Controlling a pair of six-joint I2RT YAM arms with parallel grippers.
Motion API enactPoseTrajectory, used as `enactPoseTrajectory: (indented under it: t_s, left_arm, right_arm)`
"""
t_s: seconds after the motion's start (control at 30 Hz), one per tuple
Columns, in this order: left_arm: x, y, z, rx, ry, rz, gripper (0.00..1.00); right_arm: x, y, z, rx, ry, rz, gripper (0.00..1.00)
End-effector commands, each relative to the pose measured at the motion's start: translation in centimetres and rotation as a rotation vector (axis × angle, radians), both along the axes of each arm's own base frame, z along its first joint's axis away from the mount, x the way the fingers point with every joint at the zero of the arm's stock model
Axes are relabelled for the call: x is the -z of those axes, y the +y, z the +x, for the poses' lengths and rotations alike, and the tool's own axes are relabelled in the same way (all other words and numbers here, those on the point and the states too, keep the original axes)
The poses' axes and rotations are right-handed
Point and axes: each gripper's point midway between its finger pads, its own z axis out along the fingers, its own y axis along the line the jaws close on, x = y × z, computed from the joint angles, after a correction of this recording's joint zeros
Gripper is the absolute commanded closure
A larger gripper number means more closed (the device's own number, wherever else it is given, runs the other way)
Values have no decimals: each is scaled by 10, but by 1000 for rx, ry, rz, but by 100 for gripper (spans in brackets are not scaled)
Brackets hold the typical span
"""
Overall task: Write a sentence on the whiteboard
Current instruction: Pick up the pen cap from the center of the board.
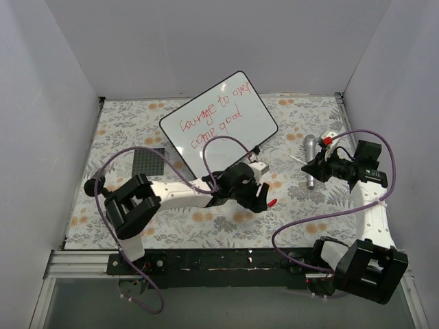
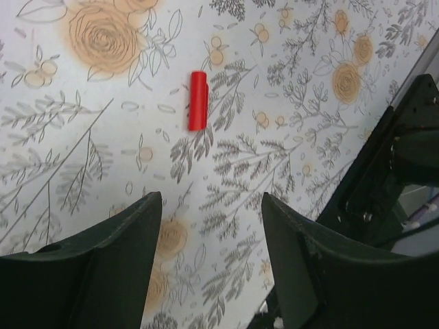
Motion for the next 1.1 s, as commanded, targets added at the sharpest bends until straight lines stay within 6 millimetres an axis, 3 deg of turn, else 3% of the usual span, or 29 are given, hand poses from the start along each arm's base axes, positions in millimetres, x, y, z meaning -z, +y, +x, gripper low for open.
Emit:
enactPoseTrajectory:
  t_s: [0.0, 0.07, 0.13, 0.17, 0.27, 0.3, 0.33, 0.4, 0.57, 0.77, 0.83, 0.87, 0.9, 1.0, 1.03, 1.07]
  left_arm:
    - [7, -35, 9, 57, -31, 7, 43]
    - [9, -44, 17, 49, -38, 21, 46]
    - [27, -46, 17, 61, -22, 69, 49]
    - [22, -53, 20, 62, -30, 61, 51]
    - [40, -54, 22, 61, -25, 131, 55]
    - [36, -60, 24, 63, -32, 128, 56]
    - [49, -56, 23, 64, -15, 171, 60]
    - [50, -60, 25, 55, -36, 201, 62]
    - [76, -51, 22, 51, -37, 338, 64]
    - [91, -40, 21, 36, -63, 466, 75]
    - [99, -33, 19, 37, -61, 509, 91]
    - [103, -28, 18, 37, -56, 527, 94]
    - [102, -24, 17, 43, -60, 534, 100]
    - [108, -1, 11, 60, -75, 576, 100]
    - [91, -4, 14, 56, -109, 529, 100]
    - [90, 3, 13, 62, -125, 531, 100]
  right_arm:
    - [-6, -9, 9, 40, -24, -15, 99]
    - [-6, -10, 10, 48, -19, -15, 99]
    - [-6, -10, 10, 48, -18, -14, 99]
    - [-7, -10, 10, 47, -18, -13, 99]
    - [-8, -9, 9, 41, -20, -6, 99]
    - [-8, -9, 8, 39, -16, -4, 99]
    - [-8, -8, 8, 38, -18, -4, 99]
    - [-8, -8, 8, 36, -20, -4, 99]
    - [-9, -7, 8, 33, -21, -1, 99]
    - [-9, -7, 7, 32, -19, -1, 99]
    - [-9, -7, 7, 33, -19, -2, 99]
    - [-8, -7, 7, 33, -17, -2, 99]
    - [-7, -8, 7, 35, -13, 0, 99]
    - [-7, -7, 6, 31, -11, 1, 99]
    - [-6, -7, 5, 27, -4, 3, 99]
    - [-5, -6, 5, 24, -1, 5, 99]
